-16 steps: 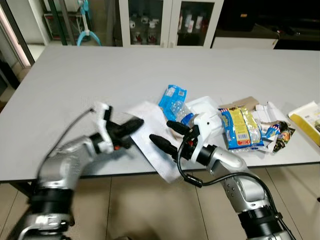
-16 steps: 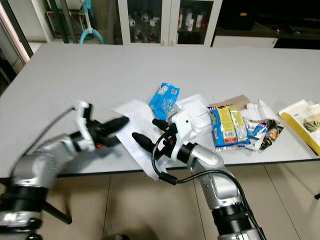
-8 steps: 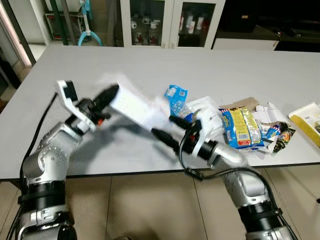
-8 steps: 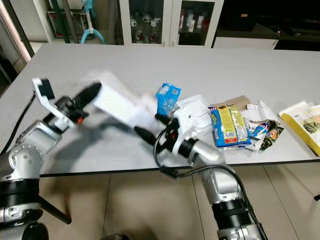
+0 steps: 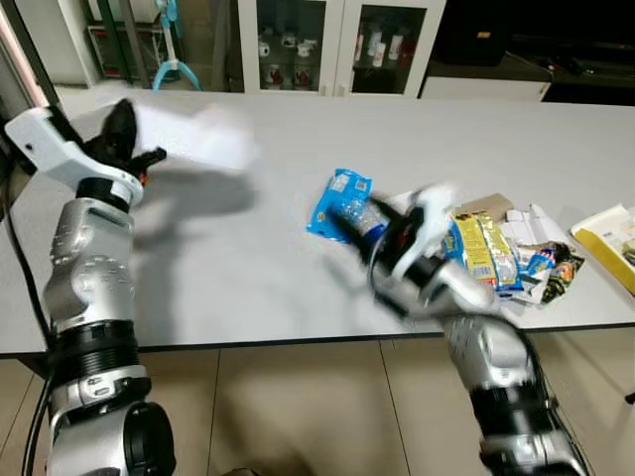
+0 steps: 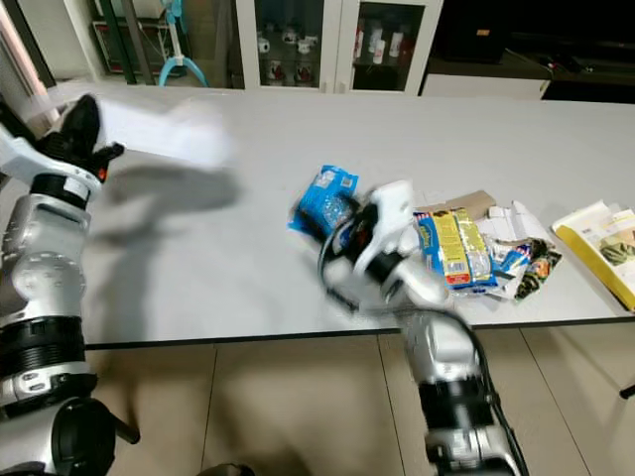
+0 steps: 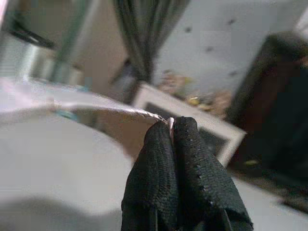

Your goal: Picking trash to rubbish bin

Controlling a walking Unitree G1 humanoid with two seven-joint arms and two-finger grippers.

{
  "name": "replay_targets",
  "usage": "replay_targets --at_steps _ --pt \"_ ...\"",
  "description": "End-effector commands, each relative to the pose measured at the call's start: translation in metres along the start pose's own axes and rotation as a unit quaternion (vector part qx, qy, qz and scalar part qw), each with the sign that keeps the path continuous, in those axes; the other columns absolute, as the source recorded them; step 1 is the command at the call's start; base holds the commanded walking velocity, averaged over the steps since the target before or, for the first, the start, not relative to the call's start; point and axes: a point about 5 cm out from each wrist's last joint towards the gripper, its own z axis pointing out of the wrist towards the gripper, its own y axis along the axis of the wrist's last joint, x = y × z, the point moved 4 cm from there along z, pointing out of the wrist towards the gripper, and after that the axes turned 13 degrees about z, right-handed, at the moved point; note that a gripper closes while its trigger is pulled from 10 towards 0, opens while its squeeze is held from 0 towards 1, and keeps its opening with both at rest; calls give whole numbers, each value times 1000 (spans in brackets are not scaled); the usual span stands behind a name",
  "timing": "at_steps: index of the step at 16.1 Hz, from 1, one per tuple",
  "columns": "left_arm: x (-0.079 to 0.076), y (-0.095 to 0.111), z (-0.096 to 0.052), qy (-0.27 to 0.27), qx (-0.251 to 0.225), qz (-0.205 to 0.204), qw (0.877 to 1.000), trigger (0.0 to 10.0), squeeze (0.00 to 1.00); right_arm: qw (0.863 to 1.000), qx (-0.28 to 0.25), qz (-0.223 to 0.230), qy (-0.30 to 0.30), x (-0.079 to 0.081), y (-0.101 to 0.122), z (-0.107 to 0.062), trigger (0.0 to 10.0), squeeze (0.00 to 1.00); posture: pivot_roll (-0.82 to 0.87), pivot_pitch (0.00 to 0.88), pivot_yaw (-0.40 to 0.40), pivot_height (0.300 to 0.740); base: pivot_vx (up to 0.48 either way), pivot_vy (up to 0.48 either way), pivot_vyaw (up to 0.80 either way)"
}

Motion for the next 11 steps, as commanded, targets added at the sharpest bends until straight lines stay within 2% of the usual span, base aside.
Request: replay_targets --at_steps 1,2,3,4,5,6,7,8,9,11 --pt "-7 -8 1 9 9 25 1000 10000 0 999 -28 -4 -40 -13 10 -1 10000 0 13 25 -47 740 0 0 0" --pt "-4 -6 0 21 9 48 999 10000 0 996 -47 -29 -70 -20 19 -1 10000 0 11 24 -46 740 0 0 0" --pt "-6 -13 0 31 15 90 995 10000 0 990 -66 -62 -107 -28 28 -1 10000 0 11 25 -44 740 0 0 0" --pt "-11 -15 -1 28 12 112 993 10000 0 985 -80 -74 -132 -33 33 -2 10000 0 11 24 -44 740 0 0 0" --pt "-30 -21 -1 9 6 158 987 10000 0 968 -113 -108 -197 -48 46 -7 10000 0 15 24 -44 740 0 0 0" --pt "-34 -23 -1 5 5 165 986 10000 0 964 -117 -119 -209 -51 48 -8 10000 0 15 24 -44 740 0 0 0" --pt "-49 -27 -2 -18 1 200 980 10000 0 956 -126 -138 -227 -54 51 -9 10000 0 16 21 -42 740 0 0 0" --pt "-65 -32 -4 -38 -6 248 968 10000 0 947 -131 -162 -244 -56 52 -11 10000 0 12 20 -38 740 0 0 0" --pt "-78 -39 -6 -52 -9 265 963 10000 0 938 -143 -165 -269 -61 52 -14 10000 0 11 20 -35 740 0 0 0" --pt "-90 -45 -9 -84 -11 249 965 10000 0 934 -151 -165 -279 -63 53 -16 10000 0 6 18 -30 740 0 0 0"
